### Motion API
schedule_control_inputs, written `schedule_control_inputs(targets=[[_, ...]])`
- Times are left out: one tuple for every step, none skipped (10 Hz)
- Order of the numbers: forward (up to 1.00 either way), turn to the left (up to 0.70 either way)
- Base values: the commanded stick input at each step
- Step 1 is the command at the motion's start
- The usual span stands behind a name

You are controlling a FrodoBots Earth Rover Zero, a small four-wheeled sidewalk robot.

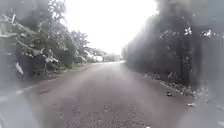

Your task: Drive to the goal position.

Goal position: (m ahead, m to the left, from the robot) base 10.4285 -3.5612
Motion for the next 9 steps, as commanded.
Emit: schedule_control_inputs(targets=[[0.70,0.00],[0.70,0.00],[0.70,0.00],[0.70,0.00],[0.70,0.00],[0.70,0.00],[0.70,0.00],[0.70,0.00],[0.70,0.00]])
